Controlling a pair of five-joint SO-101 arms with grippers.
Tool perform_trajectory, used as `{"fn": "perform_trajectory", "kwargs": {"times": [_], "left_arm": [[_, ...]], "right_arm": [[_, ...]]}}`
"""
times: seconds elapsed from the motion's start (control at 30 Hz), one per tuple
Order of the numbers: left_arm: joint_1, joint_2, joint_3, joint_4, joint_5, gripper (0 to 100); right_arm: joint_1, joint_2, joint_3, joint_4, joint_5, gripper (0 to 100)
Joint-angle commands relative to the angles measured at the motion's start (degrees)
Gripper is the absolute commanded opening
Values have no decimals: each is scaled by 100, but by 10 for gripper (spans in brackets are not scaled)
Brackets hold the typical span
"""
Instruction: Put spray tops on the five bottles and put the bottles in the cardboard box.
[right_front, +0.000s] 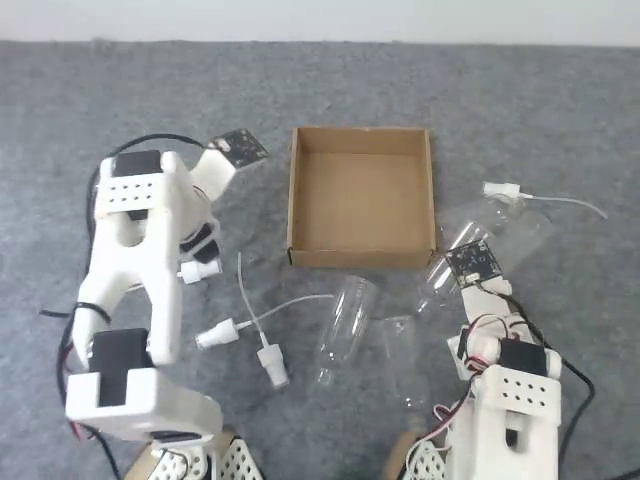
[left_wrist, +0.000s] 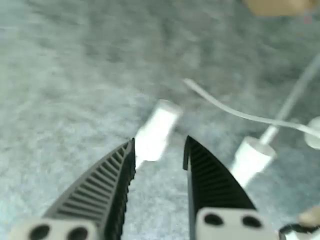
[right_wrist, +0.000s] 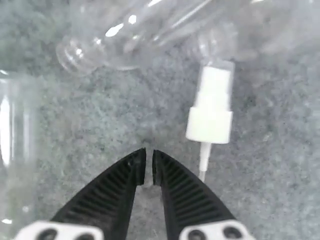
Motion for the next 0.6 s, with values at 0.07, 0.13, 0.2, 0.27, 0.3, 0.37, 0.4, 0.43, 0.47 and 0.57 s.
{"fn": "perform_trajectory", "kwargs": {"times": [0.07, 0.13, 0.2, 0.27, 0.3, 0.37, 0.4, 0.43, 0.47, 0.57], "left_arm": [[79, -387, 681, -422, 35, 148], [70, -387, 945, -686, 35, 148], [70, -387, 1103, -818, 35, 148], [62, -387, 1130, -844, 35, 148], [62, -396, 1121, -844, 35, 148], [62, -404, 1121, -844, 44, 148], [62, -413, 1121, -844, 44, 148], [62, -431, 1121, -844, 44, 148], [62, -440, 1121, -853, 53, 148], [62, -448, 1112, -853, 62, 148]], "right_arm": [[66, -136, -1011, 576, -79, 6], [66, -136, -1319, 831, -79, 6], [66, -136, -1662, 1086, -70, 6], [66, -136, -1978, 1349, -35, 7], [66, -136, -2101, 1464, -35, 7], [66, -136, -2259, 1596, -35, 7], [66, -145, -2286, 1622, -35, 7], [66, -189, -2286, 1622, -35, 6], [66, -312, -2268, 1640, -35, 6], [66, -1007, -2110, 1754, -26, 6]]}}
